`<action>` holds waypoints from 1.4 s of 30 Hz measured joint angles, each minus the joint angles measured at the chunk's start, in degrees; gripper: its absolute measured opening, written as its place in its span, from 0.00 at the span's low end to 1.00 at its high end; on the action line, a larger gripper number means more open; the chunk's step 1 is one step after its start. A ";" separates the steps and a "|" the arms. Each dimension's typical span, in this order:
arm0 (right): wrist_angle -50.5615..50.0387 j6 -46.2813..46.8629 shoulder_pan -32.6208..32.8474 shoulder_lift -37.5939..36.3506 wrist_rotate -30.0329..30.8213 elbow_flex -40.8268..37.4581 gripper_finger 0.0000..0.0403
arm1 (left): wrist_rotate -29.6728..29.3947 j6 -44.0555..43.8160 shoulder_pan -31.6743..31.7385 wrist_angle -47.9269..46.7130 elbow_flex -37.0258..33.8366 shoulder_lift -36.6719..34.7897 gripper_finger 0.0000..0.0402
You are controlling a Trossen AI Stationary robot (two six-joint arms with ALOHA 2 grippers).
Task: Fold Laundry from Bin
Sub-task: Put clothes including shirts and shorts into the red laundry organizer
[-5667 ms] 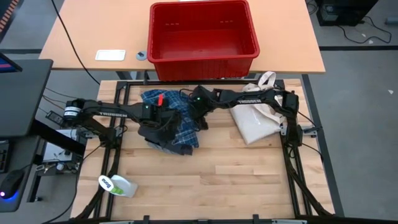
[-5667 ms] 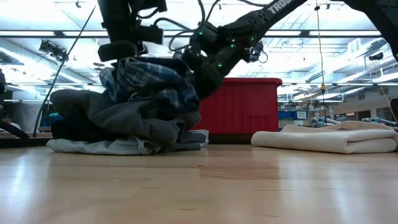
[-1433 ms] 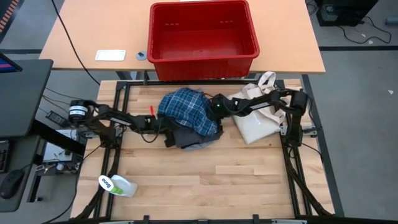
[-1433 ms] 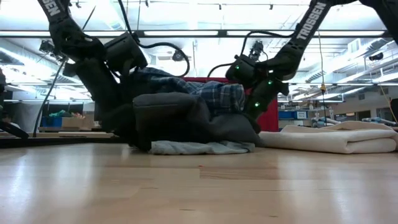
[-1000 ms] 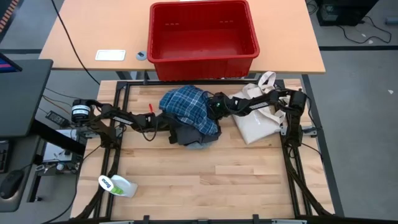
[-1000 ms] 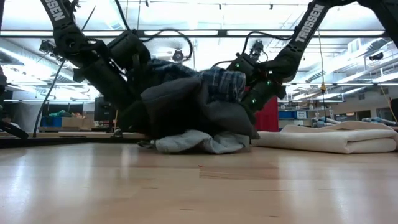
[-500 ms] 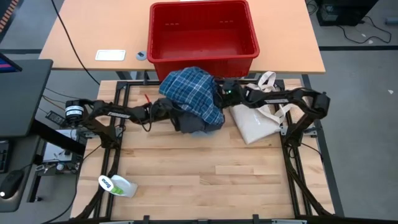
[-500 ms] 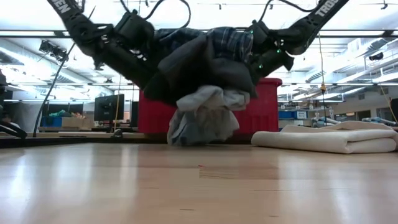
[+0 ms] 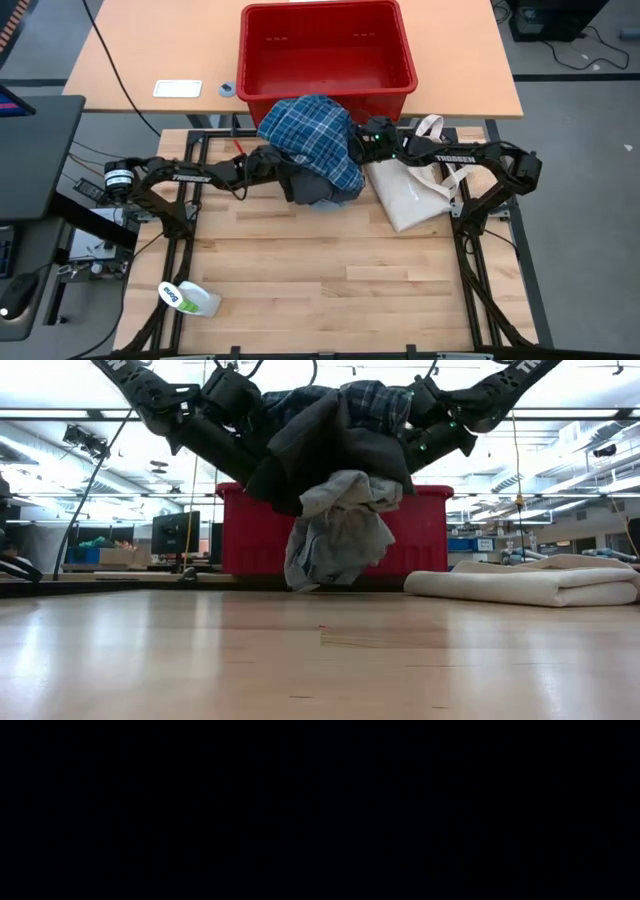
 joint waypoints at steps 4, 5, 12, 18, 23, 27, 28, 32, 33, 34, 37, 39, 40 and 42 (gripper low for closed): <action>-2.84 0.23 -0.41 -0.10 0.15 3.29 0.35 | 3.91 0.17 2.38 -2.94 3.52 0.00 0.38; -3.34 0.21 -0.50 -0.12 0.32 4.14 0.35 | 4.44 0.47 2.98 -4.02 4.59 -0.01 0.38; -7.41 -0.44 -3.10 -0.14 -0.76 10.75 0.35 | 8.87 2.36 7.83 -8.20 10.91 -0.09 0.38; -9.48 -0.52 -5.73 -0.16 -4.13 15.18 0.35 | 12.15 3.69 10.80 -9.01 14.91 -0.09 0.38; -9.98 -0.53 -7.25 -0.12 -6.01 18.27 0.35 | 14.77 4.36 13.38 -12.05 19.09 -0.07 0.38; -9.48 -0.56 -8.26 -0.12 -6.67 21.40 0.35 | 16.92 4.50 15.18 -12.67 22.85 -0.04 0.38; -9.52 -0.58 -8.54 -0.12 -7.31 22.30 0.35 | 17.14 4.83 15.55 -13.35 24.13 -0.02 0.38; -9.35 -0.65 -9.50 -0.15 -8.34 25.95 0.35 | 18.38 6.17 16.81 -14.83 29.60 1.05 0.38; -9.33 -0.66 -9.79 -0.16 -8.43 26.87 0.35 | 18.75 6.39 17.23 -15.24 31.24 1.77 0.38; -9.31 -0.66 -10.10 -0.12 -8.46 27.69 0.35 | 19.48 6.61 17.57 -15.75 32.99 2.66 0.38; -9.51 -0.45 -11.26 0.98 -8.77 30.77 0.35 | 20.86 7.50 19.07 -17.44 38.24 5.72 0.38; -9.53 -0.42 -12.28 2.53 -9.24 33.12 0.35 | 20.98 8.72 20.18 -18.23 41.96 8.11 0.38; -9.70 -0.41 -13.05 3.40 -9.61 34.46 0.35 | 21.27 9.09 20.93 -18.51 43.57 9.09 0.38; -10.12 -0.16 -14.62 5.71 -10.58 37.55 0.35 | 23.01 9.13 22.74 -18.97 46.85 11.39 0.38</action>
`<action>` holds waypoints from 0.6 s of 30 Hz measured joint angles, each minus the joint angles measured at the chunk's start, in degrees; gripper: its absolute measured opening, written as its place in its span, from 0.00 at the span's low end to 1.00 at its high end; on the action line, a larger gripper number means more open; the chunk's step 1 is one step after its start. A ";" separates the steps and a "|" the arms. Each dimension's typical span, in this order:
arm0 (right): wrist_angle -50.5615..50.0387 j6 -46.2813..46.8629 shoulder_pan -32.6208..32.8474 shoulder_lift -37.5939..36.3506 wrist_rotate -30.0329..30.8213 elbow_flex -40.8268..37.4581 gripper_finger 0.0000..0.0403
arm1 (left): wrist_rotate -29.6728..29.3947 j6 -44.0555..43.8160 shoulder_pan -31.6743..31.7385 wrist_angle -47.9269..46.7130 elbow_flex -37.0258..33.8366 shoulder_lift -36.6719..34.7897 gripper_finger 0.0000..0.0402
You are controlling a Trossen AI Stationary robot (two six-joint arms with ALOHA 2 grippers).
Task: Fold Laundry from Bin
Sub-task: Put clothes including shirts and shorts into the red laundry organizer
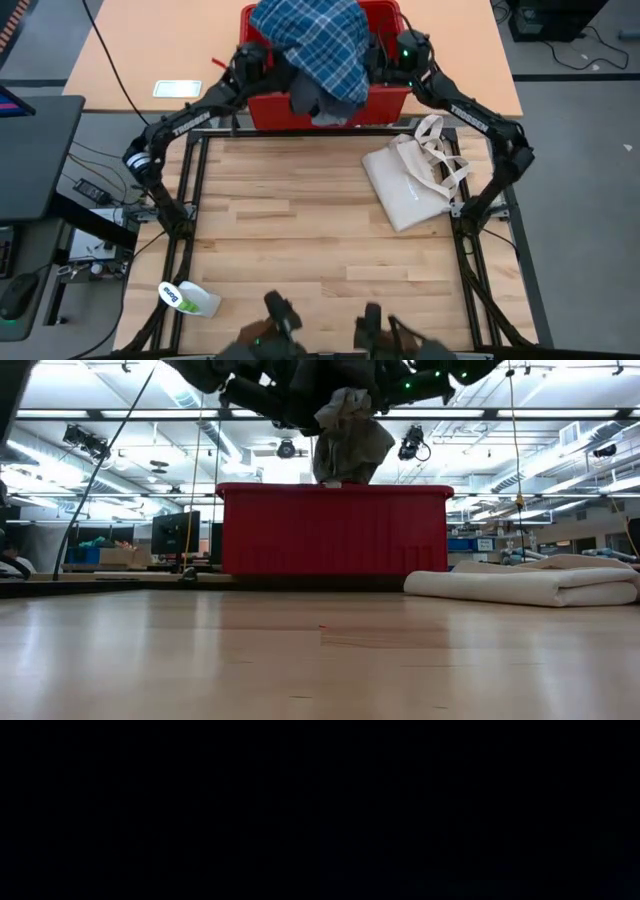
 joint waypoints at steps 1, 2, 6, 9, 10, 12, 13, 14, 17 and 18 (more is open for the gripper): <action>-0.04 0.25 -0.79 1.36 -0.74 1.63 0.35 | 0.97 -0.09 0.79 0.00 1.48 1.06 0.38; -0.08 0.42 -1.74 2.77 -1.69 3.24 0.35 | 1.60 -0.20 1.73 -0.21 2.85 2.13 0.38; -0.42 0.51 -5.29 8.72 -4.39 9.51 0.35 | 2.82 0.79 5.26 -0.43 7.32 6.43 0.38; -0.49 0.72 -7.89 14.11 -7.66 15.06 0.35 | 4.53 1.72 8.21 0.66 9.92 9.92 0.38; -0.29 1.19 -8.71 16.07 -8.69 17.08 0.35 | 4.98 1.73 9.16 1.10 10.77 11.21 0.38; -0.32 1.75 -10.29 20.54 -10.60 21.72 0.35 | 5.83 1.92 11.07 2.13 12.36 13.77 0.38; -0.45 1.97 -11.00 22.80 -11.40 24.20 0.35 | 6.22 2.25 11.89 2.50 13.13 14.96 0.38; -0.49 2.11 -11.64 25.20 -12.22 26.67 0.35 | 6.52 2.48 12.70 2.92 13.99 16.26 0.38; -0.43 3.57 -13.60 32.10 -13.65 34.44 0.35 | 7.26 2.56 14.92 3.94 17.55 20.13 0.38; -0.50 4.20 -14.20 34.30 -14.19 37.13 0.35 | 7.38 2.57 15.52 4.07 18.91 21.36 0.38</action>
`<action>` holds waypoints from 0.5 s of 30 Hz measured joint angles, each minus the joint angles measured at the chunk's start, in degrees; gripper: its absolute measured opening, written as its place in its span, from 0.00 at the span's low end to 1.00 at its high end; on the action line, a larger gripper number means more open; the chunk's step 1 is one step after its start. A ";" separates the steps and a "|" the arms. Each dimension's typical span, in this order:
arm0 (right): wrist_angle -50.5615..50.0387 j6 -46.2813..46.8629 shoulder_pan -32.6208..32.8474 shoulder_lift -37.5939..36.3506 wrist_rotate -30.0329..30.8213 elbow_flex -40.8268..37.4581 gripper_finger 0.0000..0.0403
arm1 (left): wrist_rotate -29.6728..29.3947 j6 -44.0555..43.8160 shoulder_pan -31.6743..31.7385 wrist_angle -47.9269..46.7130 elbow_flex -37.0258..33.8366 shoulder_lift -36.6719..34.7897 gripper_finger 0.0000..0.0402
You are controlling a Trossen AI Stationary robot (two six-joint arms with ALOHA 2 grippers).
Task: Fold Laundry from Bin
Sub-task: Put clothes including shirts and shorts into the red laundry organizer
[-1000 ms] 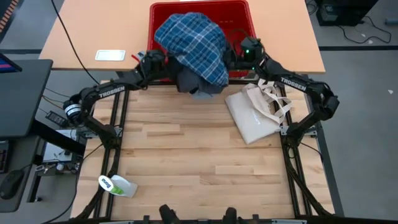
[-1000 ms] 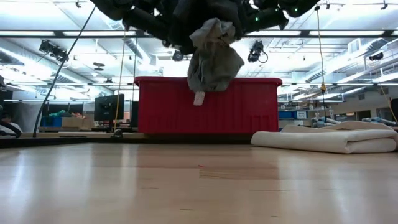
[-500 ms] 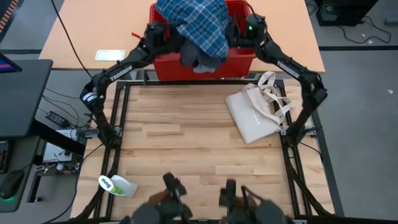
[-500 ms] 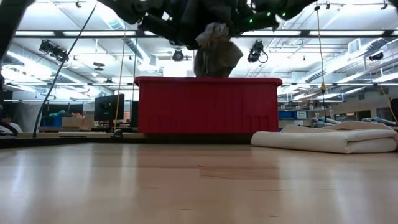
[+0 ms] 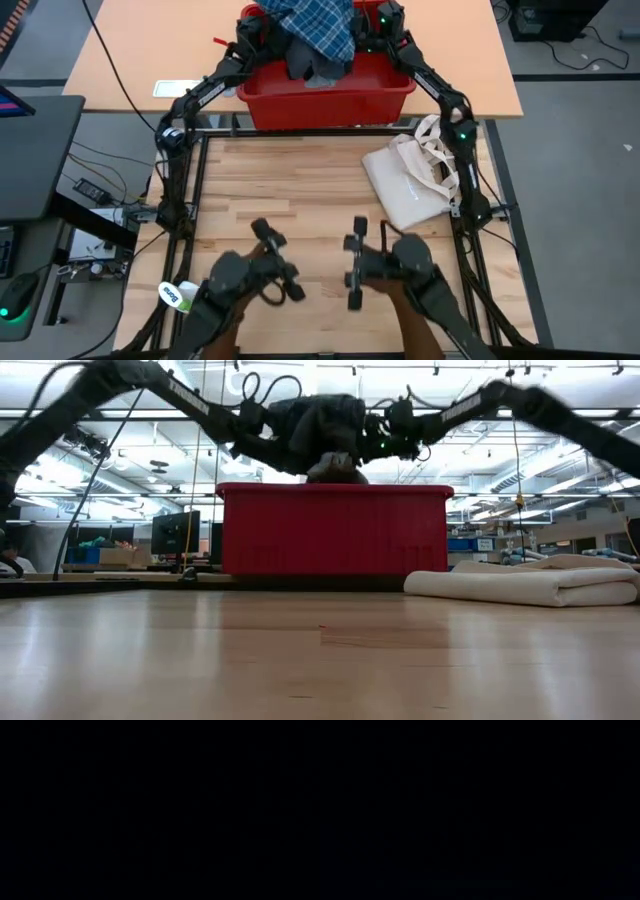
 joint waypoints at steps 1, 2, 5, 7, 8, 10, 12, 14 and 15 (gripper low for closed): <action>-0.04 0.65 -0.50 1.95 -0.73 2.41 0.35 | 0.18 0.04 0.45 -0.04 1.60 1.24 0.38; -0.02 1.36 -0.99 3.89 -1.15 4.89 0.35 | 0.21 0.02 0.94 0.09 3.00 2.40 0.38; 6.76 4.35 -2.29 6.09 -0.68 4.15 0.35 | 0.26 0.00 2.09 0.40 7.52 5.98 0.38; 7.66 5.11 -3.10 6.95 0.12 3.83 0.35 | 0.07 -0.18 2.96 -0.27 10.67 8.44 0.38; 7.05 5.18 -3.55 7.10 0.33 3.77 0.35 | -0.04 -0.40 3.39 -0.93 12.08 9.49 0.38; 3.46 3.49 -4.09 7.13 2.33 3.76 0.35 | -0.52 -0.62 4.05 -2.55 14.62 11.46 0.38; 0.32 1.51 -4.29 7.11 6.42 3.76 0.35 | -1.20 -0.68 4.74 -3.14 15.68 13.11 0.38; -4.06 -0.51 -4.52 7.11 10.20 3.76 0.35 | -1.32 -0.52 5.43 -4.12 15.80 14.58 0.38; -6.92 -2.03 -4.58 7.09 12.17 3.76 0.35 | -1.34 -0.16 5.65 -4.68 15.55 15.17 0.38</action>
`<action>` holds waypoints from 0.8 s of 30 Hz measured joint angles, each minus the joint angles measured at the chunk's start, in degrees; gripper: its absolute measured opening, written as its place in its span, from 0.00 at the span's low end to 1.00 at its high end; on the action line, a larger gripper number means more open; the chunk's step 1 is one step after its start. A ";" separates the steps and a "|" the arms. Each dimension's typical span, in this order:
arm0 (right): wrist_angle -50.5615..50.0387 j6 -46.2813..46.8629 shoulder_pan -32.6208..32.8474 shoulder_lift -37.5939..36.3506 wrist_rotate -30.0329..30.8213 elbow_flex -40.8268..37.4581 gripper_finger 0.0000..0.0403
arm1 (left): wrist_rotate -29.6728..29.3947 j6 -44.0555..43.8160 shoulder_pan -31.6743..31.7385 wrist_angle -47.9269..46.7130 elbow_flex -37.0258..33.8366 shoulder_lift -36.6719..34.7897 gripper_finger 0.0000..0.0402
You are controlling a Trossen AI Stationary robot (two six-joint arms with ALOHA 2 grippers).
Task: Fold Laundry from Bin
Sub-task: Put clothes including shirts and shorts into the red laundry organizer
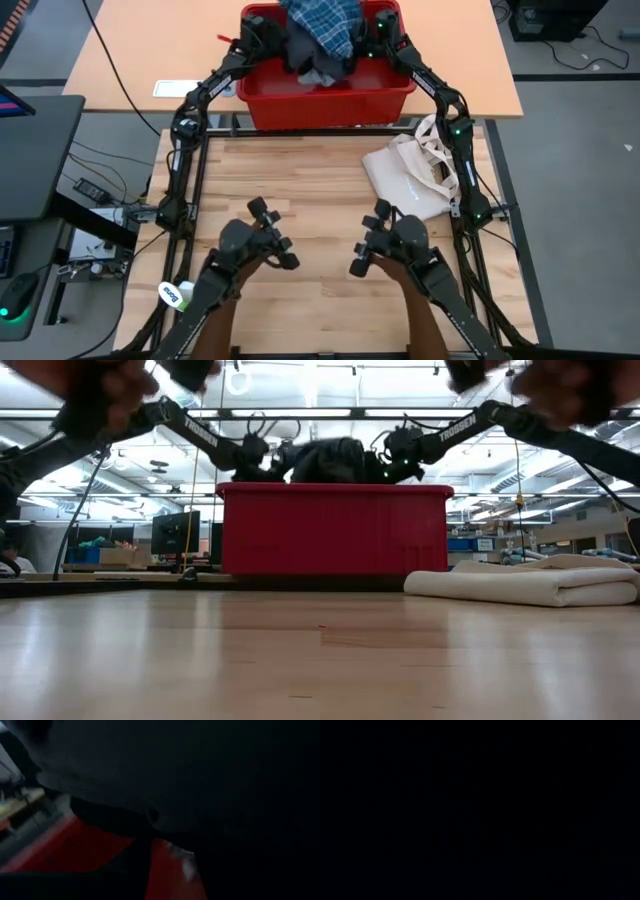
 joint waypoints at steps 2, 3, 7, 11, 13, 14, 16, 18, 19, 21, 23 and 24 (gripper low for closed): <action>-6.20 -4.13 -0.09 -0.07 4.22 0.00 0.35 | -0.29 2.04 0.19 -2.80 -0.32 0.77 0.38; -9.11 -6.53 -0.09 -0.07 6.86 0.00 0.35 | -0.40 3.64 0.19 -4.50 -0.32 1.13 0.38; -18.14 -15.80 -0.03 -0.11 18.78 0.00 0.35 | -3.32 10.67 0.07 -11.13 -0.32 1.85 0.38; -24.44 -19.08 -1.42 -0.33 22.60 0.00 0.35 | -7.52 15.87 0.02 -15.55 -0.32 1.88 0.38; -28.07 -19.86 -2.24 -0.33 22.45 0.02 0.35 | -8.15 16.29 0.16 -16.88 -0.32 1.88 0.38; -29.82 -20.00 -2.61 -0.33 23.17 0.01 0.35 | -8.54 16.30 0.26 -17.46 -0.31 1.86 0.38; -32.15 -20.06 -3.12 -0.33 26.02 0.02 0.35 | -9.08 16.44 0.46 -18.90 -0.30 1.81 0.38; -33.42 -20.30 -3.36 -0.36 31.34 0.02 0.35 | -9.22 16.39 0.50 -19.46 -0.30 1.81 0.38; -33.95 -20.42 -3.37 -0.36 34.56 0.02 0.35 | -9.64 16.24 0.50 -19.65 -0.30 1.79 0.38; -34.47 -21.00 -3.23 -0.42 39.73 0.02 0.35 | -11.25 14.99 0.44 -19.71 -0.30 1.29 0.38; -36.43 -20.55 -3.02 -1.18 40.74 0.02 0.35 | -11.64 13.52 0.39 -19.76 -0.30 0.29 0.38; -37.07 -20.24 -3.02 -1.82 38.55 0.02 0.35 | -11.58 12.74 0.39 -19.85 -0.32 -0.45 0.38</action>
